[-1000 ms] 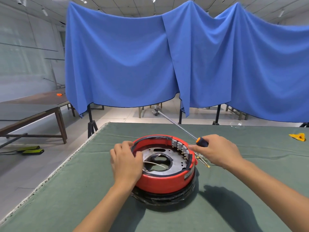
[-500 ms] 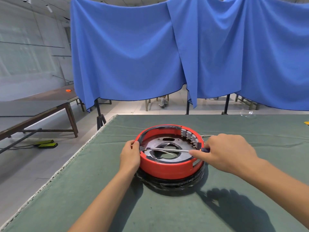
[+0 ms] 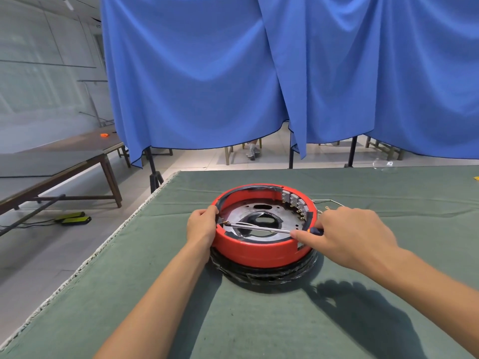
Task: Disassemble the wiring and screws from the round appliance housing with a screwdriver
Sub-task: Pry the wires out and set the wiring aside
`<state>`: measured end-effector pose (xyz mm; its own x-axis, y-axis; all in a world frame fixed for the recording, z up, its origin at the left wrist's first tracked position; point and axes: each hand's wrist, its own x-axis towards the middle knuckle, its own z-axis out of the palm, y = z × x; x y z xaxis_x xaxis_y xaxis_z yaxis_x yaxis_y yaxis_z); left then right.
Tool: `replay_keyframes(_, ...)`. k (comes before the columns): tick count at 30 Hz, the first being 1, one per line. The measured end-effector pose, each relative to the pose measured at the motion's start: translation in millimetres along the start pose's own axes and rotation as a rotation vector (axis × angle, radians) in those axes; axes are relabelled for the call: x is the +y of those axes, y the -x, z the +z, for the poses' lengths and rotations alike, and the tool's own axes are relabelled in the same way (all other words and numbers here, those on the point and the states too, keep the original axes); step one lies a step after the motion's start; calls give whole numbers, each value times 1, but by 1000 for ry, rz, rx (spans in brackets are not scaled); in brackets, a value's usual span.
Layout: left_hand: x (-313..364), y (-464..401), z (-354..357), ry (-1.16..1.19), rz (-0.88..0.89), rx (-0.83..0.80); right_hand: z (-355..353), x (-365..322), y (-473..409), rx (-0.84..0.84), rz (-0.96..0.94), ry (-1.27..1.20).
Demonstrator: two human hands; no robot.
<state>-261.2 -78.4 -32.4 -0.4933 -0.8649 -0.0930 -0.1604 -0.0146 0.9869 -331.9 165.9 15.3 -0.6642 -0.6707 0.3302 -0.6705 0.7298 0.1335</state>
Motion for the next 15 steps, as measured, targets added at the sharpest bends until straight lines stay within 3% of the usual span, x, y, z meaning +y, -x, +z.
replay_keyframes(15,-7,-3,5,54,-2,0,-3,-4,3,-26,25,-59)
